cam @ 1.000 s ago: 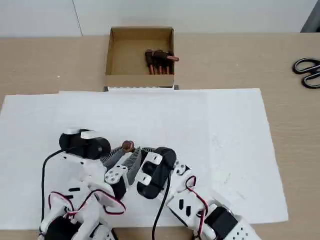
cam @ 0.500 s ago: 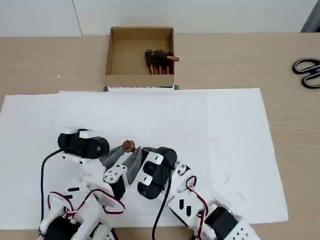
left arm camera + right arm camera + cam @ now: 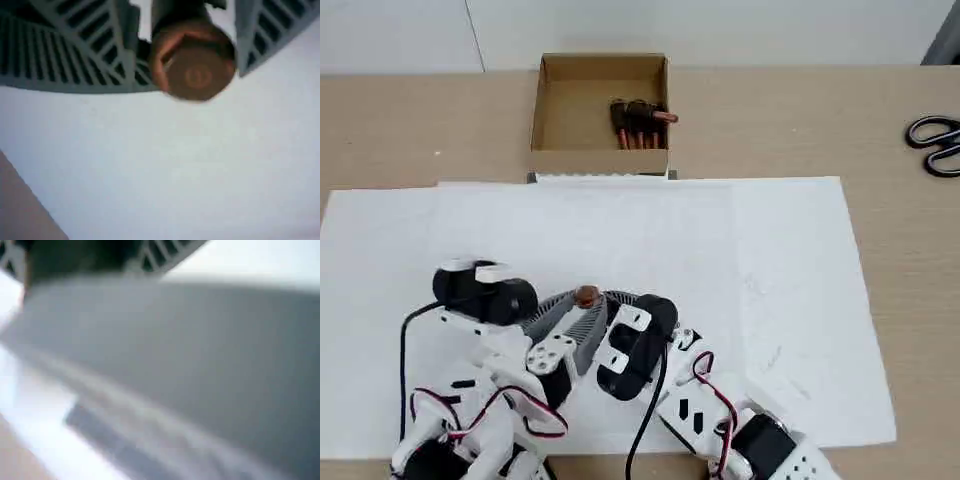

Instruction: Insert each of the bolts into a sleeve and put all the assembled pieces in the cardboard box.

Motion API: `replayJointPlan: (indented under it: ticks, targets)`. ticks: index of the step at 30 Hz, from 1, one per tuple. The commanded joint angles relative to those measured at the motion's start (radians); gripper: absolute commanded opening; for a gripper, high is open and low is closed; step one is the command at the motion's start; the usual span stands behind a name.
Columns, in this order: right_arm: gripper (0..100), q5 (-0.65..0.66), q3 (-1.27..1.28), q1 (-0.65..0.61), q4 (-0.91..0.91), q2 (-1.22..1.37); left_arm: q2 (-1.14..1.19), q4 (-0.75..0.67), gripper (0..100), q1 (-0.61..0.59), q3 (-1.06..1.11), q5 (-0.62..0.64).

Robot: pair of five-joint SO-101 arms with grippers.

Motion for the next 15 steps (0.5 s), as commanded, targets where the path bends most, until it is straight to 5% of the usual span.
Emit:
replayJointPlan:
  ticks: [1, 15]
  targets:
    - [0.3, 0.009, -0.011, 0.015, -0.027, -0.004, 0.000, -0.008, 13, 0.071, -0.039, 0.051]
    - [0.3, 0.009, -0.011, 0.015, -0.027, -0.007, 0.002, -0.002, 12, 0.023, -0.116, 0.068]
